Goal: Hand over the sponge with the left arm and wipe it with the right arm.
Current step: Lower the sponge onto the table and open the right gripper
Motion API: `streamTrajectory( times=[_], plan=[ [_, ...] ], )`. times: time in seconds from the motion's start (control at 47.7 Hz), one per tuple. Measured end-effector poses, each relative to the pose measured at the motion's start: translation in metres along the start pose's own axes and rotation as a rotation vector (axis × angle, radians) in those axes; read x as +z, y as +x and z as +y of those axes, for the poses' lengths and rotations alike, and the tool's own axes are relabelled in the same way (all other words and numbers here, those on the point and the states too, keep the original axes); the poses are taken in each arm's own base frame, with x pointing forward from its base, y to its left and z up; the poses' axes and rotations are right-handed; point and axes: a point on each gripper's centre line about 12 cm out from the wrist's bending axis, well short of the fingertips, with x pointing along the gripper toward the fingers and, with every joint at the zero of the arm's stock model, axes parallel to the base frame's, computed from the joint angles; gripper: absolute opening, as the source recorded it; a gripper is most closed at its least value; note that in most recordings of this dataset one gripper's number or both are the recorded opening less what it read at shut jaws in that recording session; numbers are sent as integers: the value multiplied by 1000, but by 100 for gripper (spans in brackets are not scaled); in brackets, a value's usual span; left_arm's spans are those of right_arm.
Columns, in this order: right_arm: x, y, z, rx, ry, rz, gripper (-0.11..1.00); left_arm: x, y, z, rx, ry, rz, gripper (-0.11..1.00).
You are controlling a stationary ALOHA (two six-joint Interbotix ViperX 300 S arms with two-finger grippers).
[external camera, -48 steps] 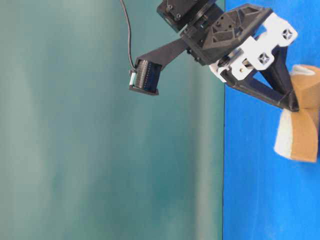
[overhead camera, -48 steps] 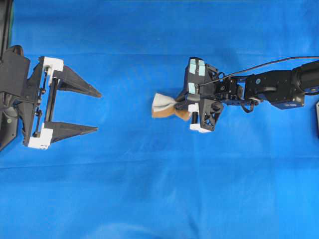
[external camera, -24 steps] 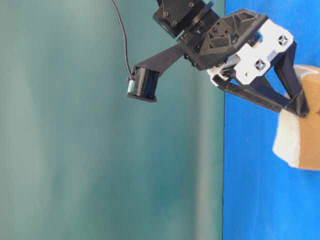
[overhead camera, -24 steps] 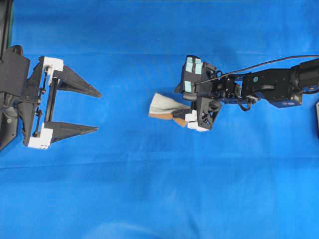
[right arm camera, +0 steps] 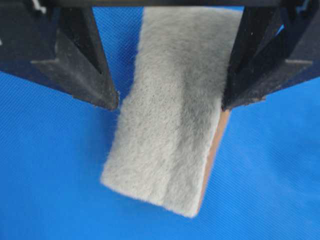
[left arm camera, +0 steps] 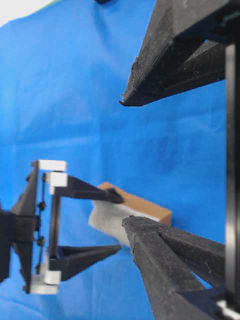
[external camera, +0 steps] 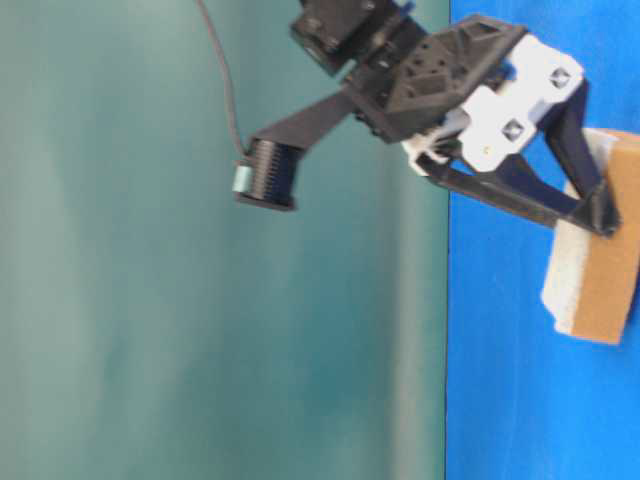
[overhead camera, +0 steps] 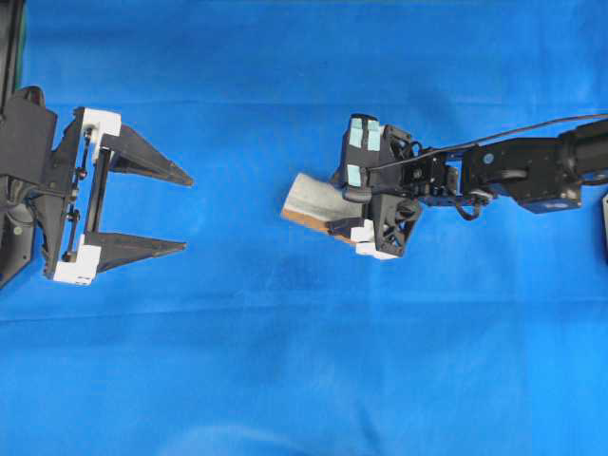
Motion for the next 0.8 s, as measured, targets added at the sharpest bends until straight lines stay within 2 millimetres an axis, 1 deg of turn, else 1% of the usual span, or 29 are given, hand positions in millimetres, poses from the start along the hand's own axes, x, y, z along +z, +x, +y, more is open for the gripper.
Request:
streamTrajectory(
  times=[0.272, 0.545, 0.691, 0.796],
  plan=[
    [24, -33, 11, 27, -23, -42, 74, 0, 0, 0, 1, 1, 0, 88],
    [52, -80, 14, 42, -29, -116, 74, 0, 0, 0, 0, 2, 0, 88],
    [59, -101, 16, 50, -34, -151, 74, 0, 0, 0, 1, 1, 0, 88],
    [59, -116, 17, 53, -36, -178, 74, 0, 0, 0, 0, 2, 0, 88]
  ],
)
